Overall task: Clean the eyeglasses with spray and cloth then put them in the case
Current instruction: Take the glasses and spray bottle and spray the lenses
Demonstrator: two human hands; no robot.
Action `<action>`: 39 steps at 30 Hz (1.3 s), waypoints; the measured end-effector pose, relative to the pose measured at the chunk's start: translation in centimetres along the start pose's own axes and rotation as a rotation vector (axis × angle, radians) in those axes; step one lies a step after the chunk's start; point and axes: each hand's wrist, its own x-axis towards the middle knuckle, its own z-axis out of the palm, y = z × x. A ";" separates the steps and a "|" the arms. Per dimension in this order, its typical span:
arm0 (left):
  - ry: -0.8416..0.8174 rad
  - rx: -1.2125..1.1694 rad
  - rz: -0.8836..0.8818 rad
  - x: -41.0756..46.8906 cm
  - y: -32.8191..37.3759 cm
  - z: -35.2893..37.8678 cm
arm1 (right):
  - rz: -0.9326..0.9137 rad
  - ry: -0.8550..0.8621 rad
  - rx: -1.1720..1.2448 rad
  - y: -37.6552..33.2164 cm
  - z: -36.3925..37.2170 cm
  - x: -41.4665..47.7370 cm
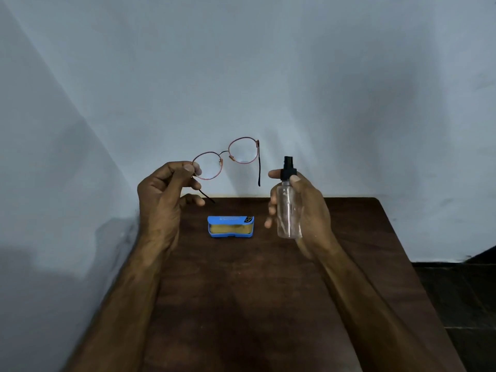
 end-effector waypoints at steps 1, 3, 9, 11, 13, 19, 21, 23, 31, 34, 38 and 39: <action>0.000 -0.002 0.007 -0.1 0.3 0.0 | -0.031 -0.019 -0.005 -0.2 0.4 -0.3; -0.007 0.002 0.017 -0.2 0.7 0.1 | -0.071 -0.067 0.021 -0.5 1.0 -0.9; -0.001 0.047 0.054 -0.4 1.5 0.1 | 0.031 -0.244 0.255 -1.4 1.9 -1.8; 0.002 0.067 0.072 -0.3 1.7 0.2 | 0.022 -0.253 0.272 -1.7 2.2 -1.8; 0.007 0.068 0.080 -0.2 1.9 0.3 | -0.043 -0.191 0.201 -2.1 2.8 -1.9; 0.008 0.071 0.098 0.0 2.3 0.4 | -0.037 -0.090 0.209 -2.6 3.0 -1.1; 0.013 0.069 0.104 0.1 2.5 0.3 | -0.050 -0.111 0.230 -2.6 3.0 -1.0; 0.017 0.072 0.112 0.3 2.6 0.2 | -0.048 -0.151 0.218 -2.6 3.1 -1.0; 0.021 0.091 0.141 0.7 2.6 -0.6 | 0.048 -0.372 0.295 -2.4 3.8 -0.6; 0.021 0.077 0.141 0.8 2.7 -0.7 | 0.025 -0.397 0.270 -2.4 4.2 -0.6; 0.024 0.087 0.153 1.0 2.7 -1.0 | -0.017 -0.453 0.272 -2.8 4.1 -0.4; 0.025 0.089 0.155 1.1 2.7 -1.1 | -0.020 -0.463 0.274 -3.0 4.1 -0.4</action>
